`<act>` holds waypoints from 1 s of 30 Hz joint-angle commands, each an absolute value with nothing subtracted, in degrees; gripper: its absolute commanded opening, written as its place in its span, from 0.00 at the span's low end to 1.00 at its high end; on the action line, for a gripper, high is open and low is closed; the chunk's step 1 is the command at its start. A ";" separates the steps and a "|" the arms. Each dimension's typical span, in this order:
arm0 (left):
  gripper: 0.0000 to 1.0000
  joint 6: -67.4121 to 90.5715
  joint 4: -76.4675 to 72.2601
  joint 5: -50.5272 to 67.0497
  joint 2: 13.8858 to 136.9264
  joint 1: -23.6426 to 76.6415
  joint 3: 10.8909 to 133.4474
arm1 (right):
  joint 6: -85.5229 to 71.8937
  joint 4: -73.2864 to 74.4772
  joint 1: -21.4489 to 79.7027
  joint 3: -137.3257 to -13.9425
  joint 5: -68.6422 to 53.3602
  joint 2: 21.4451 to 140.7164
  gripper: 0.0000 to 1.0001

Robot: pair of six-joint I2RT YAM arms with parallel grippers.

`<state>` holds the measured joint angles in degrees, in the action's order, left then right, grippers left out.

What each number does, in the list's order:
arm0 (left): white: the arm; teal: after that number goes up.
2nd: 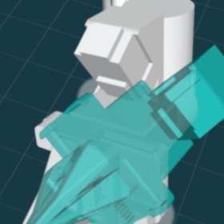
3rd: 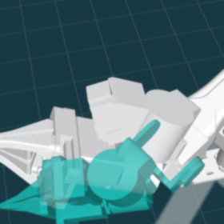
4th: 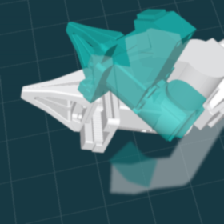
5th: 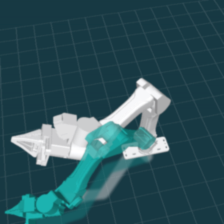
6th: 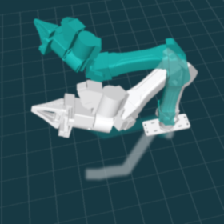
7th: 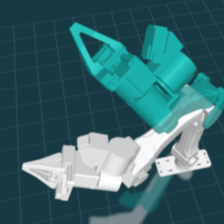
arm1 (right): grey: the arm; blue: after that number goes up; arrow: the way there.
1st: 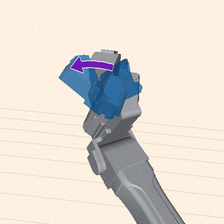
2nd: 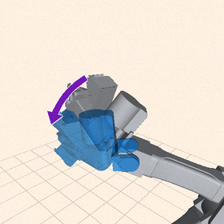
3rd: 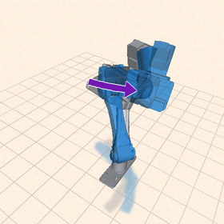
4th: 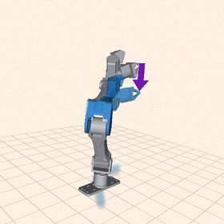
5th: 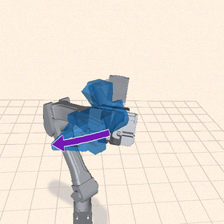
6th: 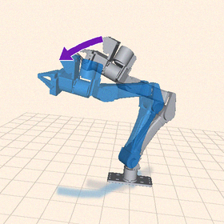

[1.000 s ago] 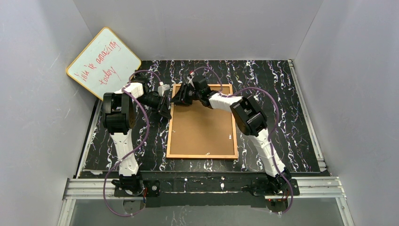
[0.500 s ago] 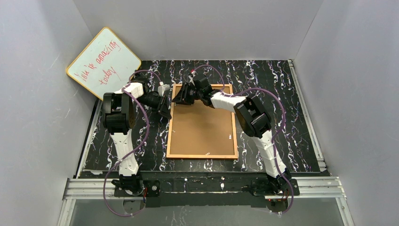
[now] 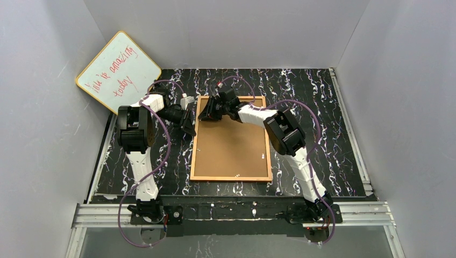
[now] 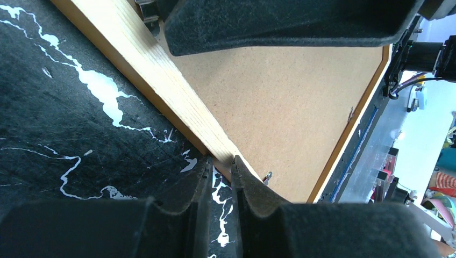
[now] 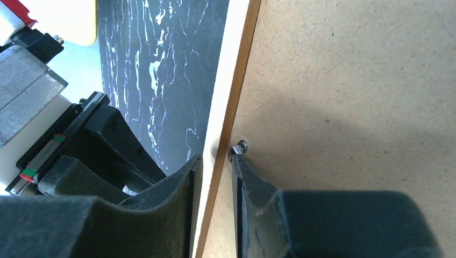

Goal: Put the photo into the frame
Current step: Install the photo frame at the center of the board.

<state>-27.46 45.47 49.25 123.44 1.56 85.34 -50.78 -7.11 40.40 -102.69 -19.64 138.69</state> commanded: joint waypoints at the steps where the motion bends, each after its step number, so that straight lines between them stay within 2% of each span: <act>1: 0.09 -31.90 43.68 41.94 126.21 3.17 83.02 | -49.34 -4.80 41.13 -105.53 -16.01 140.51 0.35; 8: 0.08 -31.99 43.68 41.89 126.30 3.16 83.33 | -50.69 -4.46 41.39 -105.69 -17.16 140.82 0.34; 20: 0.08 -32.25 43.77 41.79 126.30 3.16 82.94 | -52.05 -4.88 41.75 -97.58 -15.91 134.70 0.33; 30: 0.08 -32.19 43.76 41.73 126.24 3.16 83.05 | -52.23 -4.45 42.11 -100.41 -15.79 137.06 0.33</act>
<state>-27.66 45.50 49.28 123.44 1.56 85.34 -52.75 -7.57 41.39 -98.91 -17.04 136.33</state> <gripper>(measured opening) 0.151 0.335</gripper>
